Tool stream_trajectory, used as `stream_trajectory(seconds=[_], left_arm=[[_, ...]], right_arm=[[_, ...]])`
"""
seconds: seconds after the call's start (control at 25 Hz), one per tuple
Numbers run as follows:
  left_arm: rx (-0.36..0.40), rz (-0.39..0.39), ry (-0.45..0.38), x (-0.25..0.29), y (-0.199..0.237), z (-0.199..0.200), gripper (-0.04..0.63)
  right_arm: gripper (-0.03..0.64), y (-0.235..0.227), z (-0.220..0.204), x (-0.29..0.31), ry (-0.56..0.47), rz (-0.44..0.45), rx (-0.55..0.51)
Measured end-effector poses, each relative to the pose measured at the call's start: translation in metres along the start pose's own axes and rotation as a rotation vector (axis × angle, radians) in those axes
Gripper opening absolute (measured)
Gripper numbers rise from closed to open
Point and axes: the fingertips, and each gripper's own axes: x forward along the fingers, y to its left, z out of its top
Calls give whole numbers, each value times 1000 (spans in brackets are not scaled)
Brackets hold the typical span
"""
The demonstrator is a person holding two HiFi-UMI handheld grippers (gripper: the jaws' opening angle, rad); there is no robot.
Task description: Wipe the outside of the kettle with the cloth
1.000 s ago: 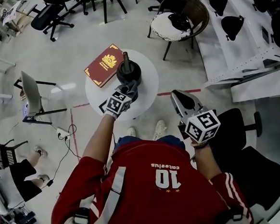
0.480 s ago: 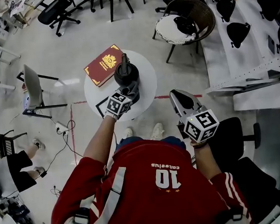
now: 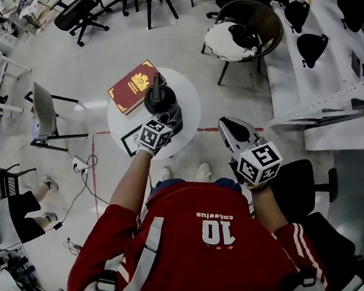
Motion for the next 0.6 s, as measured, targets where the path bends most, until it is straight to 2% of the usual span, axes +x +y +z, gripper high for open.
stream_trajectory(seconds=[0.36,0.6], left_arm=[[32,-35,-16,18,-18,27,46],[28,-84,-65,14,-34,42,46]], right_arm=[[34,-16,0,-10,-2,-8,16],[34,-11,3,-9,-11,-14,16]])
